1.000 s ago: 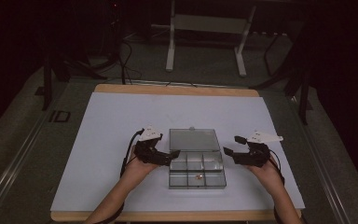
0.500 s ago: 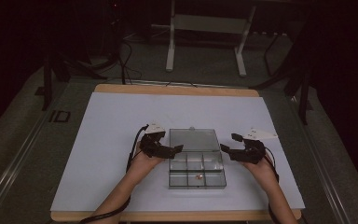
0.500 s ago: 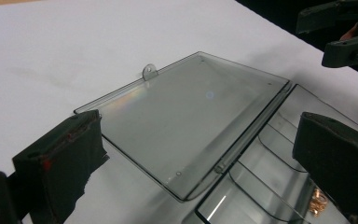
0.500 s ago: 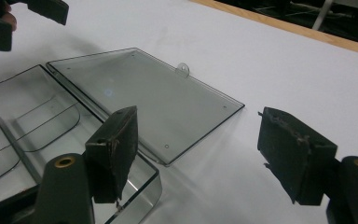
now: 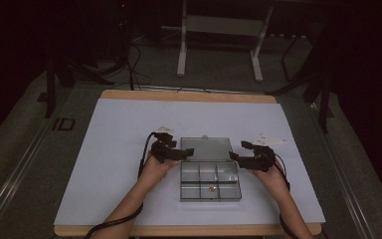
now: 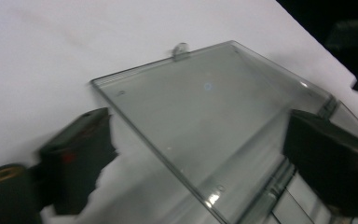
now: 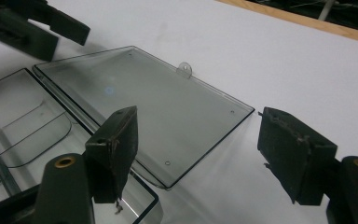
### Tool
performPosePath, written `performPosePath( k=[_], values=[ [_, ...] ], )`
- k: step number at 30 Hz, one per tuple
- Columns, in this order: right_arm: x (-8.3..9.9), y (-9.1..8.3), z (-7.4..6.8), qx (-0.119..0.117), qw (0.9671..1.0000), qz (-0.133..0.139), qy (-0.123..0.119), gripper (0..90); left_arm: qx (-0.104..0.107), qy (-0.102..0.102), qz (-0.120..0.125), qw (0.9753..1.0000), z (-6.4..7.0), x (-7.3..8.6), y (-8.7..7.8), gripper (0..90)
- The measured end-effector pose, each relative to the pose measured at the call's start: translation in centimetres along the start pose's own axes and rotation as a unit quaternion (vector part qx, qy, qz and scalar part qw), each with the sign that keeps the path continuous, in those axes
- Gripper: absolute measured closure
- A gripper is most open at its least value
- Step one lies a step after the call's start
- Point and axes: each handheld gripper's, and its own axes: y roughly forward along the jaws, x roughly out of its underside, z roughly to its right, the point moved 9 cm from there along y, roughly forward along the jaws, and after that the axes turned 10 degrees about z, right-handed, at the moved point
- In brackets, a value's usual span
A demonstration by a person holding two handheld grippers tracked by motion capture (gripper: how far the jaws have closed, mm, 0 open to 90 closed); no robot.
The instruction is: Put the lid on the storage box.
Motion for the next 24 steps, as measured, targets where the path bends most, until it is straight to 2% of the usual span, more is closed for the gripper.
performPosePath(
  k=[1,4,6,10,13,14,17,22,24],
  values=[
    [0.1,0.0,0.0,-0.001,1.0000,-0.002,0.001,28.9,0.003,-0.009,0.002,1.0000,-0.1,0.0,0.0,15.5],
    [0.2,0.1,-0.1,-0.002,1.0000,-0.004,0.000,28.9,-0.003,-0.026,-0.010,0.9996,-0.3,0.3,0.3,15.9],
    [0.2,0.0,0.0,0.000,1.0000,-0.005,0.000,28.9,-0.002,-0.045,-0.014,0.9989,-0.4,0.6,0.4,19.7],
    [0.1,-0.2,0.0,0.001,1.0000,-0.003,-0.002,28.9,-0.002,-0.060,-0.030,0.9978,-0.6,1.2,0.6,23.2],
    [0.1,-0.3,0.0,0.001,1.0000,-0.002,-0.004,28.9,0.003,-0.061,-0.043,0.9972,-0.4,1.6,0.8,26.5],
    [0.1,-0.4,0.0,0.001,1.0000,-0.001,-0.004,28.9,0.006,-0.059,-0.045,0.9973,-0.3,1.7,0.9,32.5],
    [0.2,-0.3,0.0,0.001,1.0000,-0.004,-0.005,28.9,0.007,-0.059,-0.044,0.9973,-0.3,1.7,0.9,33.0],
    [0.4,-0.3,0.2,0.002,1.0000,-0.006,0.002,28.9,0.023,-0.087,-0.051,0.9946,-0.3,1.8,0.9,37.6],
    [0.4,-0.3,0.2,0.002,1.0000,-0.006,0.003,28.9,0.023,-0.081,-0.049,0.9953,-0.3,1.7,0.9,37.7]
  ],
)
